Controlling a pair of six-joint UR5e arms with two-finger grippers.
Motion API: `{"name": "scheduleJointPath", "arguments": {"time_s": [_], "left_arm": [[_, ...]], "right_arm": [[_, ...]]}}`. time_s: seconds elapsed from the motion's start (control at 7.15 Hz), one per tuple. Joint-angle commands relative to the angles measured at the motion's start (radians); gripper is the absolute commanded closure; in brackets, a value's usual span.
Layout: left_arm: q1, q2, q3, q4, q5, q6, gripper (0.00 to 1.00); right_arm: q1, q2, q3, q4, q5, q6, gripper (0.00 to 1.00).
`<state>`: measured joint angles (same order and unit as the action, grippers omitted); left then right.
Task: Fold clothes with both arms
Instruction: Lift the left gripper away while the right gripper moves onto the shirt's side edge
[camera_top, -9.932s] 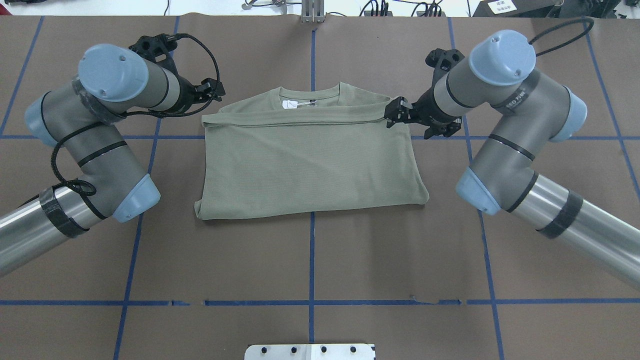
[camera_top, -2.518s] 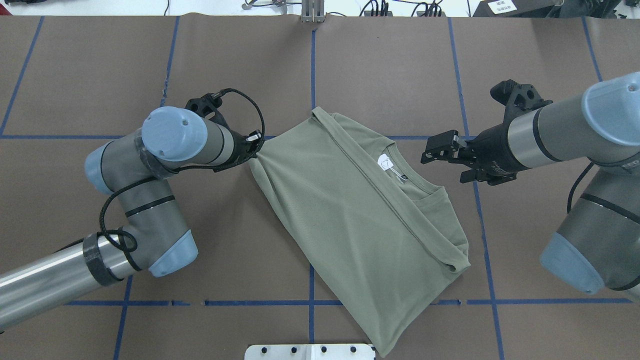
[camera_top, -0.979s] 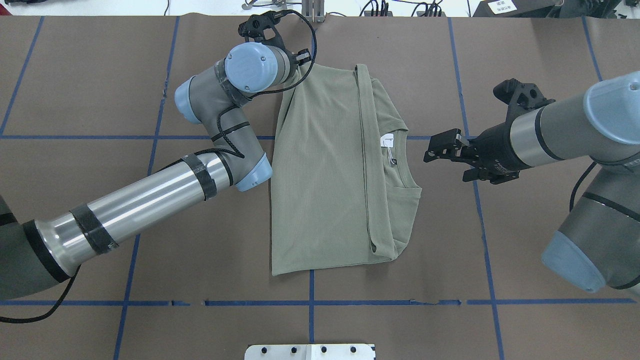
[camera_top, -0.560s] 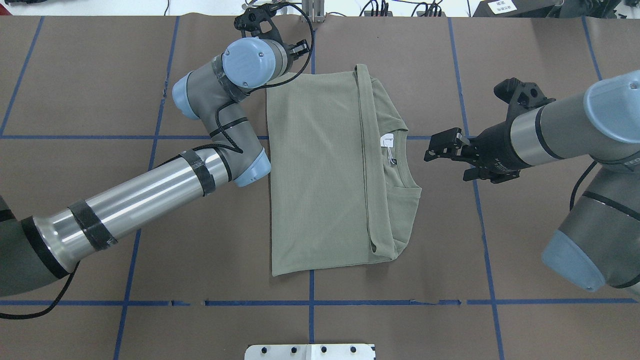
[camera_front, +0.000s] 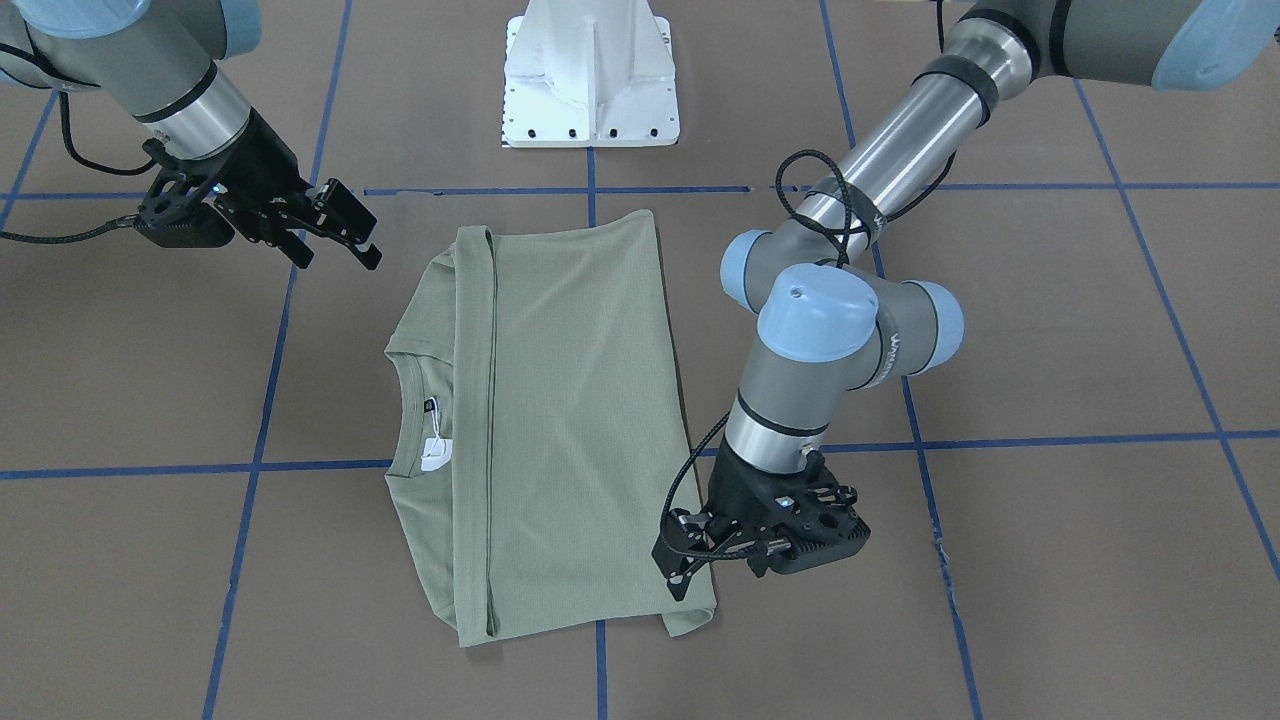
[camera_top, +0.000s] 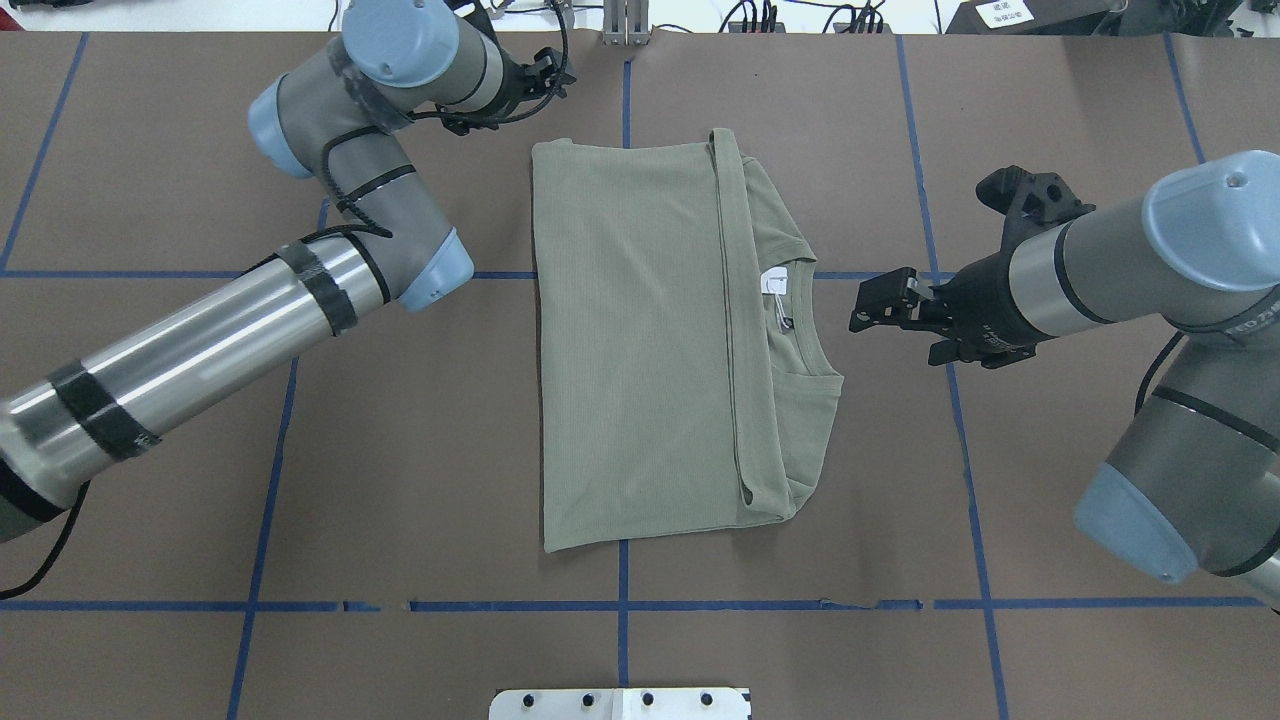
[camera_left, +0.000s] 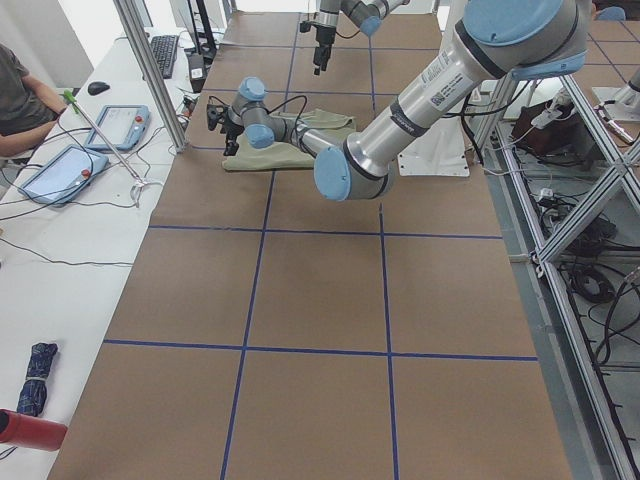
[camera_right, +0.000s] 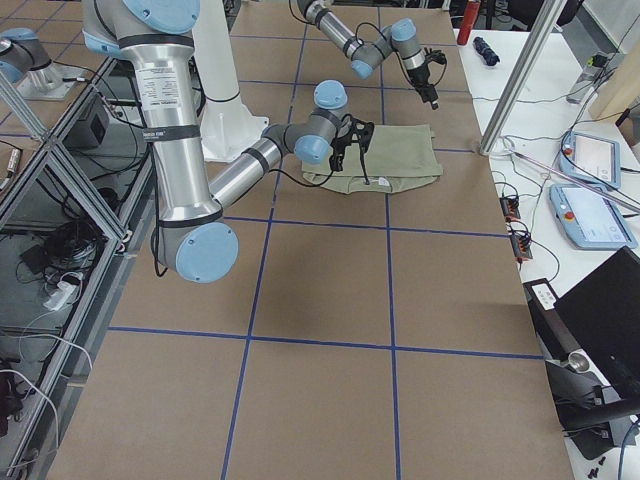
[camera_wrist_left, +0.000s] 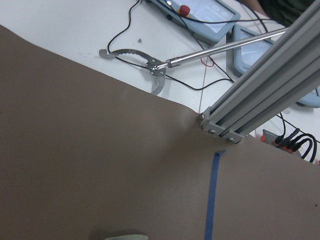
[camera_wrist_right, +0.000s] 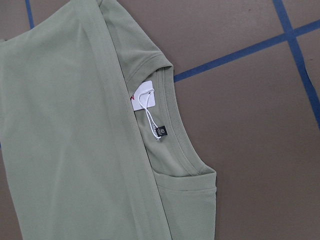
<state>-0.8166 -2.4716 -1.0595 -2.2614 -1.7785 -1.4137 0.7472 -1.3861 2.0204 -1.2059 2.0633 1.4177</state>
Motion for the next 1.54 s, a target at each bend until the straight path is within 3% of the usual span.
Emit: {"name": "scheduleJointPath", "arguments": {"time_s": [0.0, 0.28, 0.42, 0.84, 1.12, 1.4], "left_arm": [[-0.009, 0.194, -0.321, 0.153, -0.106, 0.071, 0.00], [-0.009, 0.333, -0.564, 0.236, -0.160, 0.073, 0.00], [-0.007, 0.370, -0.641, 0.264, -0.176, 0.071, 0.00], [-0.003, 0.417, -0.663, 0.258, -0.174, 0.071, 0.00], [0.004, 0.421, -0.665, 0.257, -0.174, 0.070, 0.00], [0.007, 0.425, -0.659, 0.252, -0.176, 0.070, 0.00]], "right_arm": [[-0.020, 0.095, -0.009, -0.199, -0.027, -0.196, 0.00], [-0.121, 0.284, -0.111, -0.392, -0.151, -0.284, 0.00], [-0.178, 0.329, -0.174, -0.397, -0.179, -0.286, 0.00], [-0.317, 0.331, -0.183, -0.458, -0.267, -0.310, 0.00], [-0.348, 0.389, -0.257, -0.498, -0.284, -0.319, 0.00], [-0.351, 0.384, -0.262, -0.566, -0.284, -0.348, 0.00]]}}
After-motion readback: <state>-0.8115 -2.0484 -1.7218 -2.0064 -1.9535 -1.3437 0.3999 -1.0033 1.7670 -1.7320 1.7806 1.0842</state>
